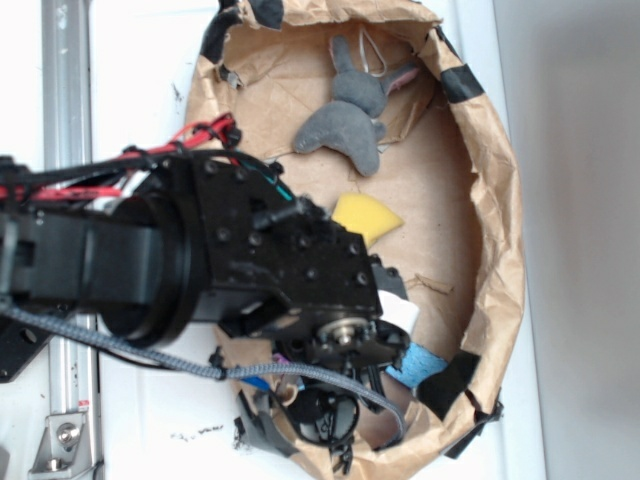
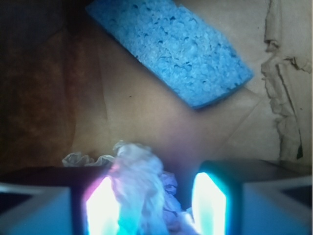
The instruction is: Grab the white paper.
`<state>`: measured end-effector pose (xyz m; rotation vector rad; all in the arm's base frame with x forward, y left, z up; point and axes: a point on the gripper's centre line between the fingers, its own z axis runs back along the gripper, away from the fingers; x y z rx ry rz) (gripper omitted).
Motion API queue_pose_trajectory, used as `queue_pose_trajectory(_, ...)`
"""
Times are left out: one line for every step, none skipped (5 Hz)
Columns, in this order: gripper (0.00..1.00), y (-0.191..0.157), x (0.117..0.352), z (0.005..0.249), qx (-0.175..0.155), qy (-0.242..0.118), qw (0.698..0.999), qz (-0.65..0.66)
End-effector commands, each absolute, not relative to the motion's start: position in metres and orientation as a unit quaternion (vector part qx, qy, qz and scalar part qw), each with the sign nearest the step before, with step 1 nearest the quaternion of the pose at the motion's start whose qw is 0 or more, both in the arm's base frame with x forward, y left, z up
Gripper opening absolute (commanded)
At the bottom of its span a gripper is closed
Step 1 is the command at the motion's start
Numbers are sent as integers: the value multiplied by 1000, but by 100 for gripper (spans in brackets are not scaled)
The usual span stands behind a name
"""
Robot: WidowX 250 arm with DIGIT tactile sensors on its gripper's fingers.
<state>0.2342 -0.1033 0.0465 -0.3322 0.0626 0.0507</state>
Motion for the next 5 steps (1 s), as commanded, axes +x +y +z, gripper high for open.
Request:
queue_pose_trajectory(0,-71,234,92,-38,-28,999,17)
queue_pose_trajectory(0,-41,241,128,11,-82,996,26)
queue_pose_trajectory(0,-6,244,161,29,-116,991,54)
queue_pose_trajectory(0,5,239,174,51,-122,990,45)
queue_pose_trajectory(0,16,227,193,55,-140,988,40)
